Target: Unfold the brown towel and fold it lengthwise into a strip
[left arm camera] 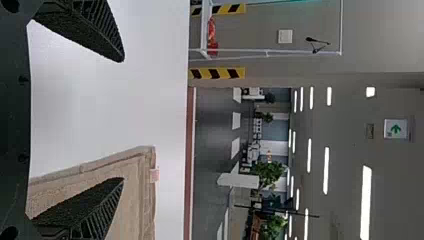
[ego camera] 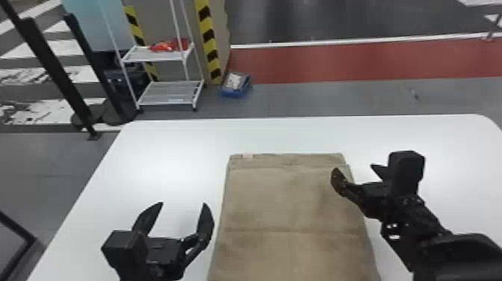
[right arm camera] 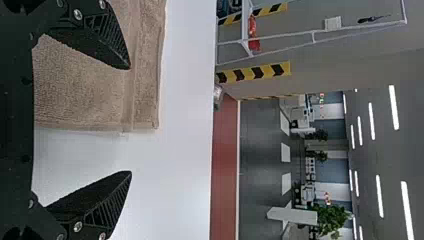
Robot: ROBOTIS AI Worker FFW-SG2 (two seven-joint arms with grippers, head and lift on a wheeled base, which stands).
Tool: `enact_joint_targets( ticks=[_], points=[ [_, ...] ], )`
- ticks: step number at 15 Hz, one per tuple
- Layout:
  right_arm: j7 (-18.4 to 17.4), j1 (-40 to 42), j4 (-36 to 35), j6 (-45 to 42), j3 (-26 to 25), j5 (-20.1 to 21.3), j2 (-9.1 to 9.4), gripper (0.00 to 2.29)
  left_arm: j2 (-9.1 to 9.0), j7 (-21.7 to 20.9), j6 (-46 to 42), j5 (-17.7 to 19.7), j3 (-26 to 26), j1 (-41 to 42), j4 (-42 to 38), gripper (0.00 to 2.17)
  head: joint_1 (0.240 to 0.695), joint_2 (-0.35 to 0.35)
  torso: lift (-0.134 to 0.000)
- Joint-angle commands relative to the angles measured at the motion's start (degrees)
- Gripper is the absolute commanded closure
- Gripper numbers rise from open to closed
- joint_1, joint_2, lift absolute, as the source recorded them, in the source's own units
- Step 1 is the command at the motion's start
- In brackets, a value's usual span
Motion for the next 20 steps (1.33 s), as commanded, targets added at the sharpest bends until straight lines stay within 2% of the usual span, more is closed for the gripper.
enact_joint_targets(
  ticks=[1,7,13,20],
  points=[
    [0.28,-2.8,3.08,0.39,0.1,-0.14,0.0,0.15,0.13,0.0,0.02,-0.14,-0.69,-0.77,0.85,0.01,0.695,0.137,-0.126],
    [3.27,-6.31,10.99,-1.01,1.77,0.74,0.7,0.22,1.18,0.0,0.9,0.57,-1.48,-3.58,3.49,0.01,0.695,0.13,-0.126],
    [3.7,-6.31,11.35,-1.19,1.94,0.92,0.97,0.47,1.71,0.0,0.9,1.18,-1.48,-3.93,4.46,0.01,0.695,0.15,-0.126],
    [3.7,-6.14,10.29,-0.31,1.59,0.83,1.05,0.48,2.06,0.0,1.08,1.18,-1.74,-3.84,4.28,0.01,0.695,0.147,-0.126]
  ],
)
